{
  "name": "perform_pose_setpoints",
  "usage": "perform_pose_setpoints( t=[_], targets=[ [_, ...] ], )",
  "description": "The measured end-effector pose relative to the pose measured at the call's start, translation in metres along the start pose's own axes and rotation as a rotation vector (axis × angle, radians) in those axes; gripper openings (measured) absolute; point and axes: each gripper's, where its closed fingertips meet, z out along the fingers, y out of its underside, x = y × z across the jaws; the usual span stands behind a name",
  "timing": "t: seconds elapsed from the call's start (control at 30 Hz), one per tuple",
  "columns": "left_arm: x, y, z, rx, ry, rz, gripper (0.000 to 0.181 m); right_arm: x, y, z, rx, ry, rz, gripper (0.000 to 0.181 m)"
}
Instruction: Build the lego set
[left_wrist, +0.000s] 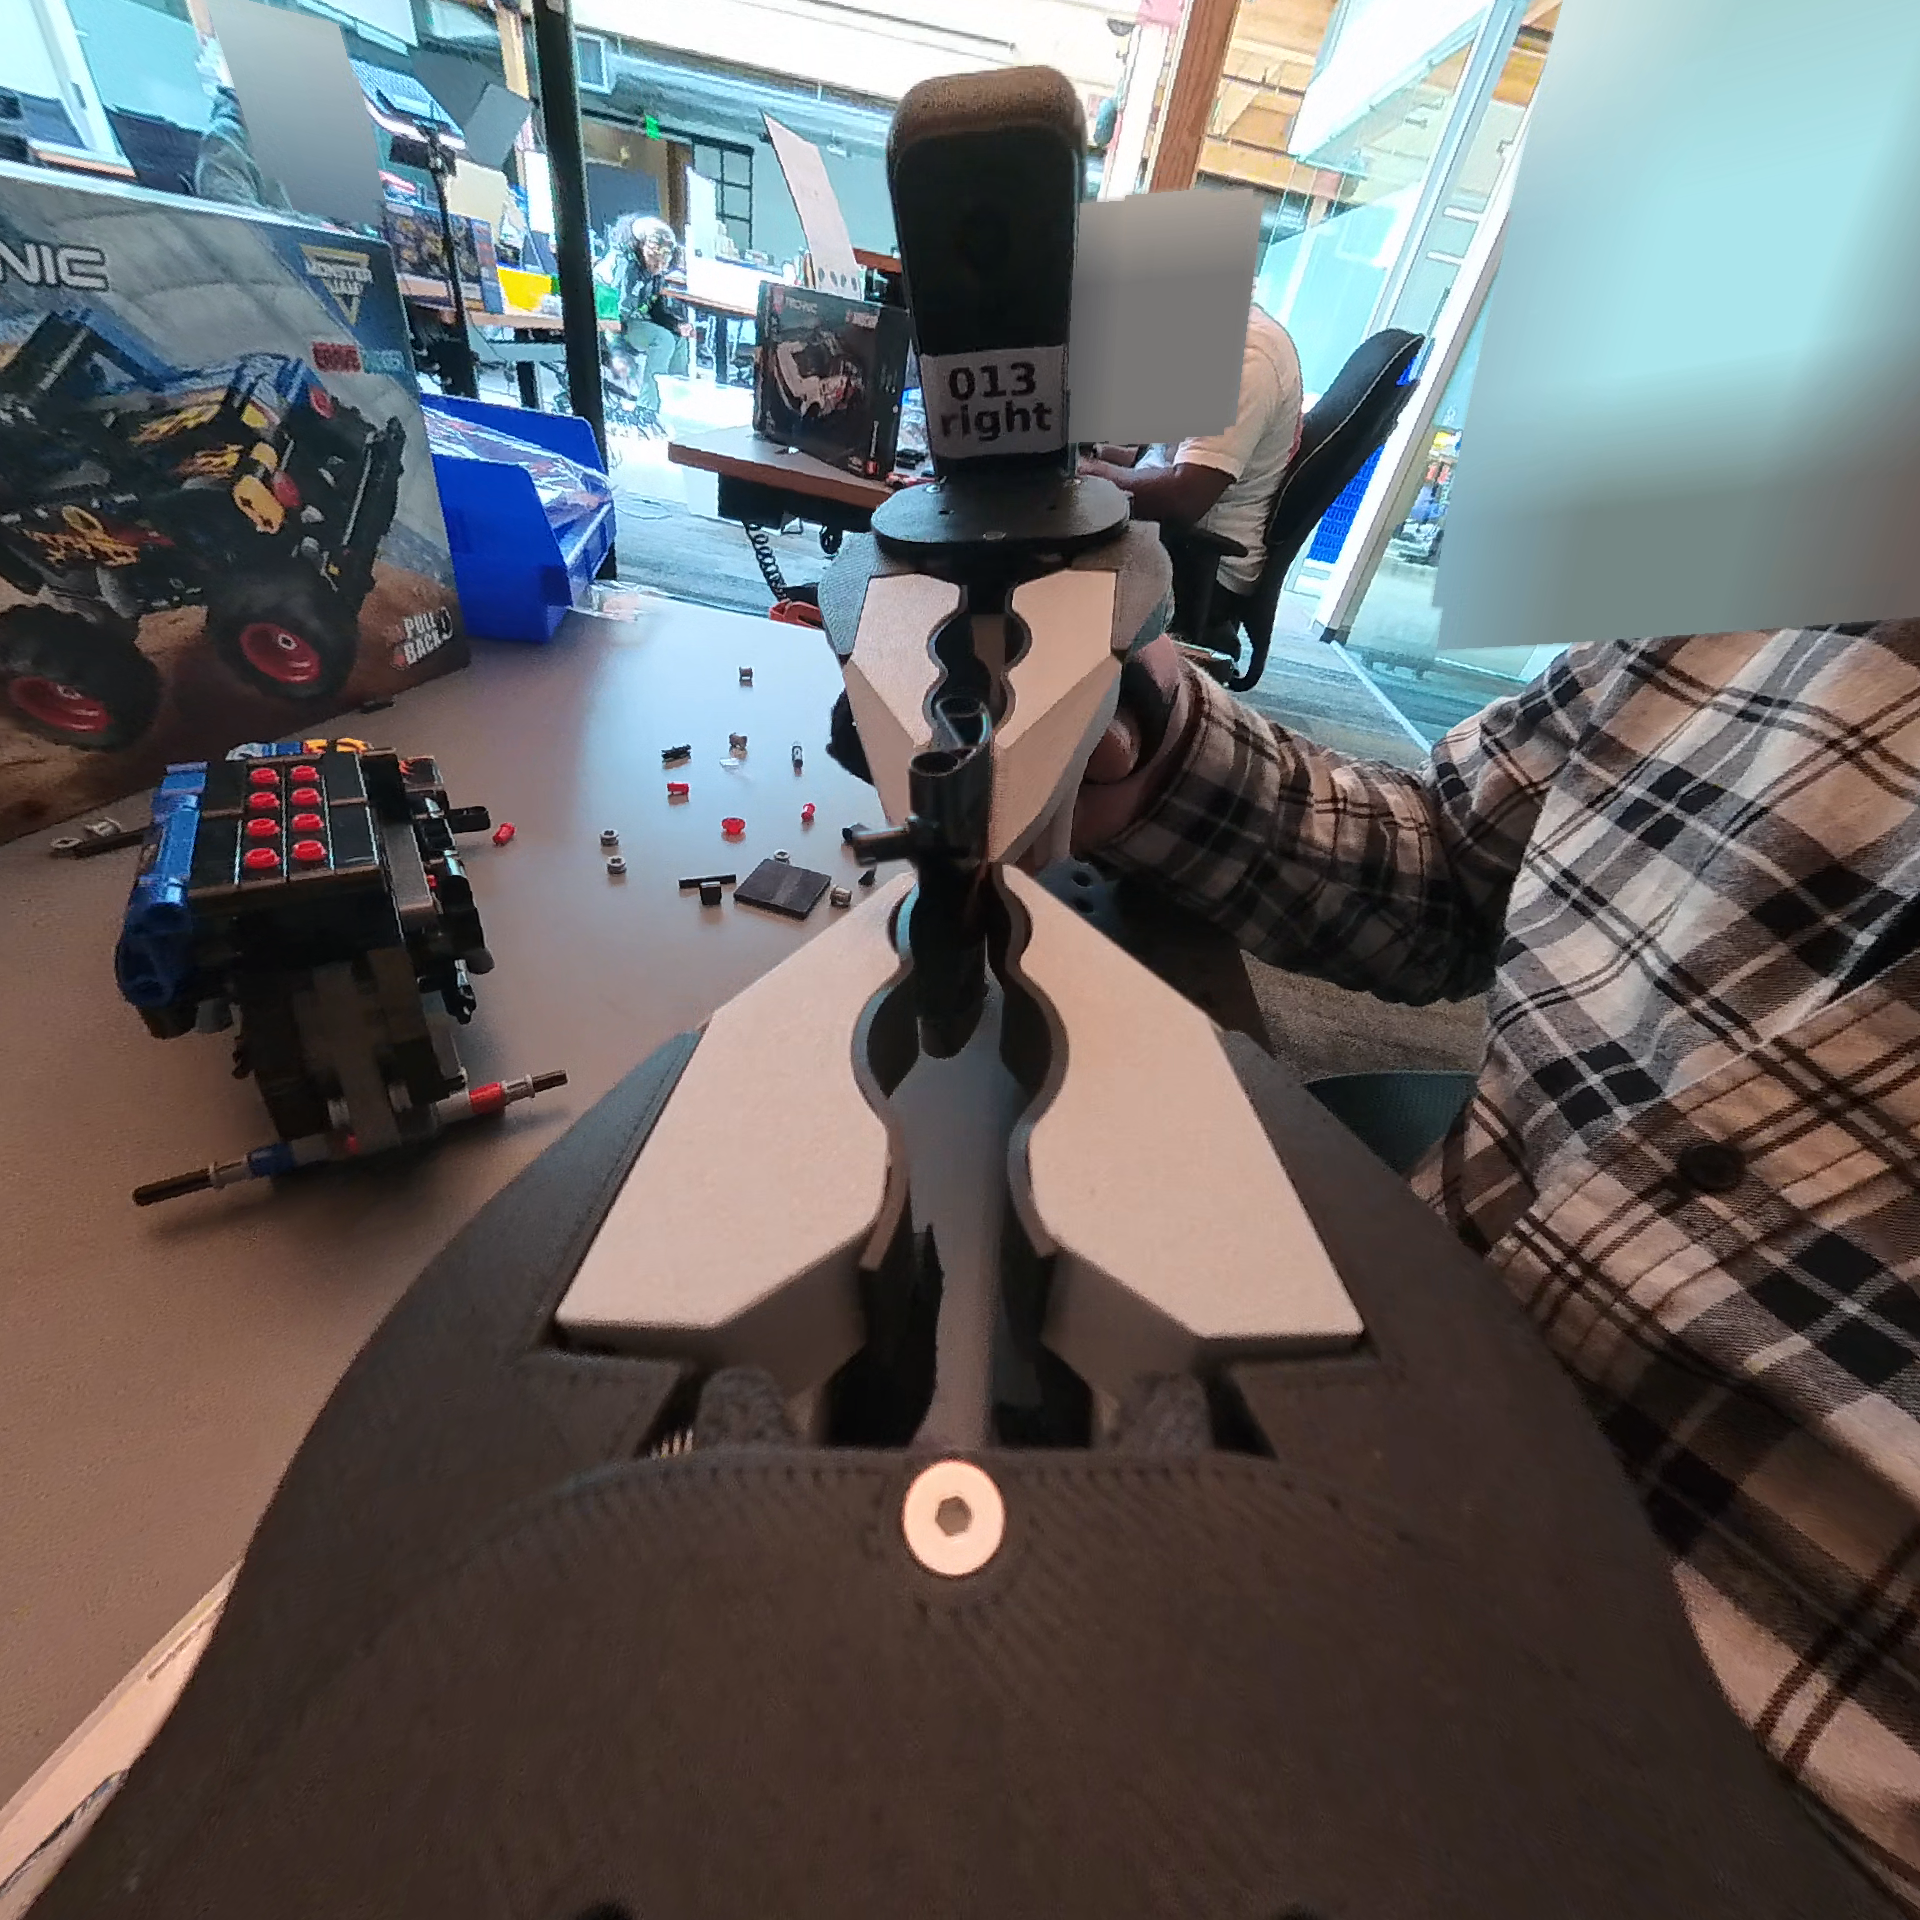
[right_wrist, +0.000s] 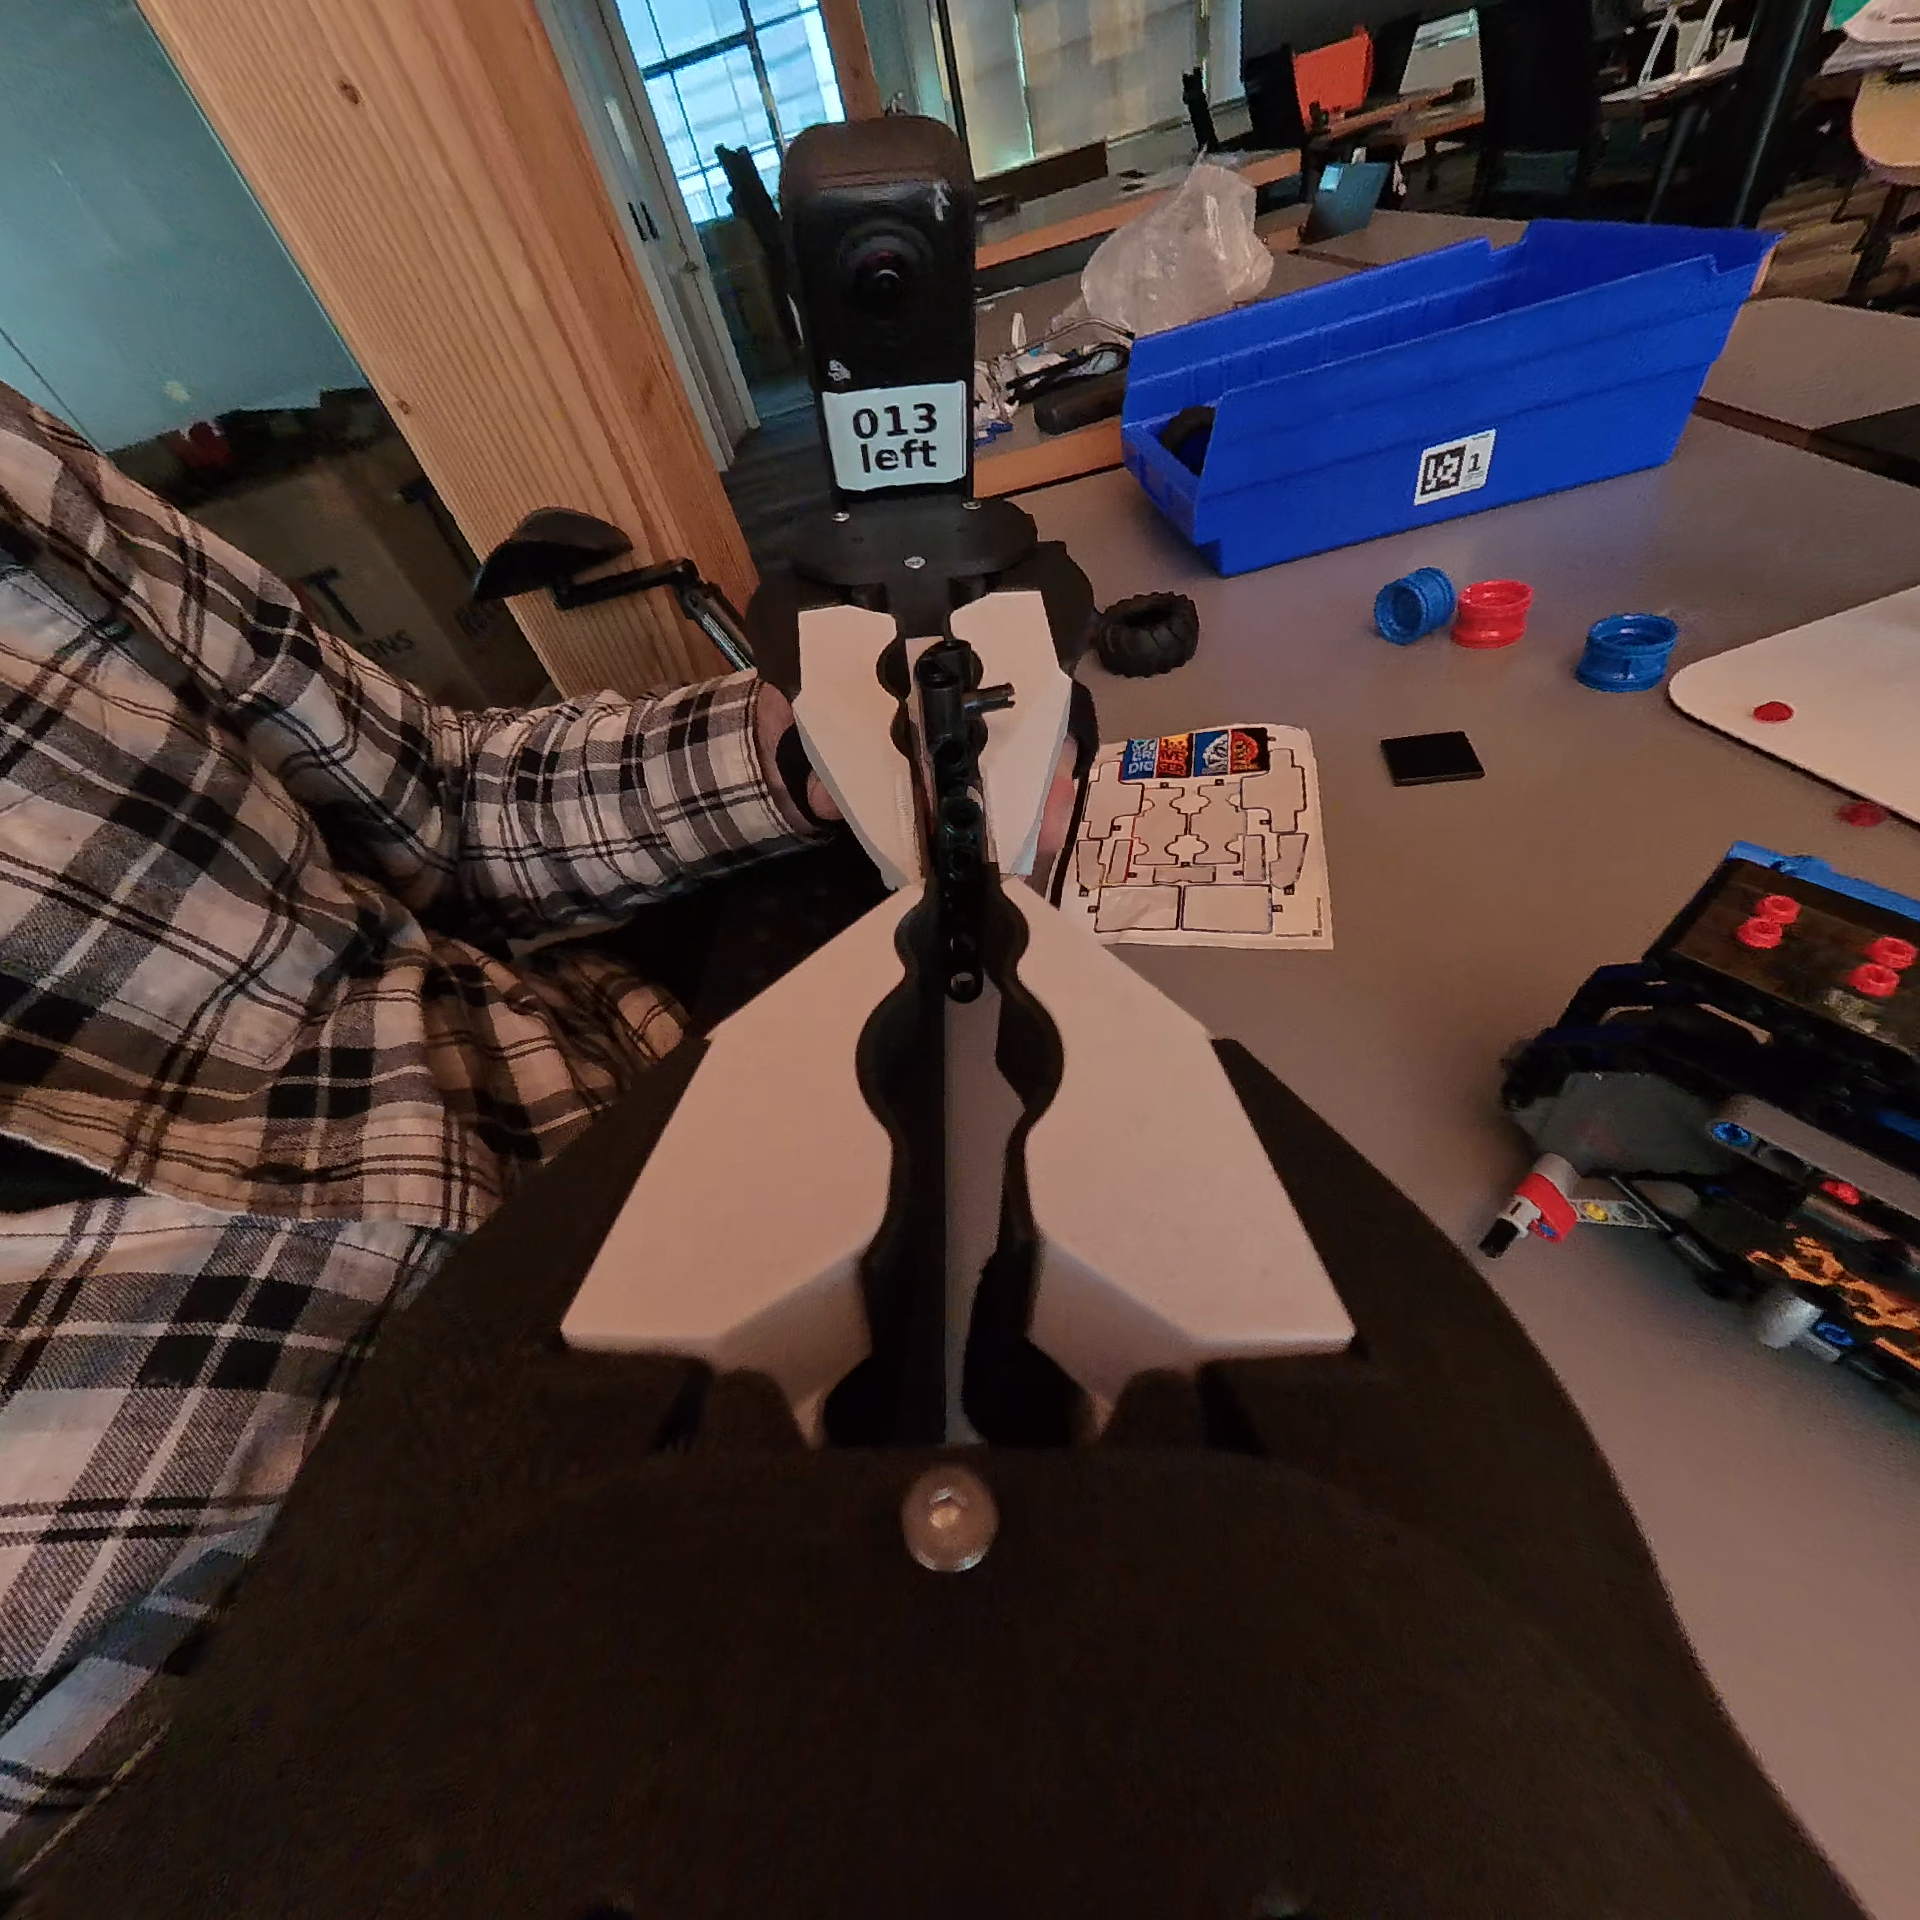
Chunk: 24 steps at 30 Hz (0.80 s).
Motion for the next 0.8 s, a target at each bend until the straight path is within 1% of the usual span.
perform_pose_setpoints(
  t=[0.07,0.13,0.2,0.23,0.47,0.8],
  targets=[
    [0.0001,-0.0006,-0.0006,0.005,0.003,-0.01,0.01,-0.0008,-0.0004,0.0007,-0.002,0.002,-0.013,0.005],
    [-0.0047,-0.0011,-0.0015,0.007,-0.03,-0.004,0.019,-0.0005,-0.0008,0.0012,-0.003,0.004,-0.018,0.005],
    [-0.001,-0.0006,-0.0016,0.005,-0.007,-0.002,0.009,0.0009,-0.0005,0.0019,-0.007,0.014,-0.022,0.005],
    [-0.0021,0.0001,-0.0013,0.002,-0.018,0.006,0.009,0.002,0.0002,0.002,-0.011,0.021,-0.024,0.005],
    [-0.0025,-0.0007,-0.0014,0.01,-0.003,-0.016,0.008,0.0026,-0.0012,0.0021,-0.003,0.018,-0.018,0.005],
    [-0.001,-0.0075,-0.0005,0.068,0.053,-0.095,0.008,0.0016,-0.0074,-0.0005,0.049,-0.012,0.035,0.005]
  ],
)
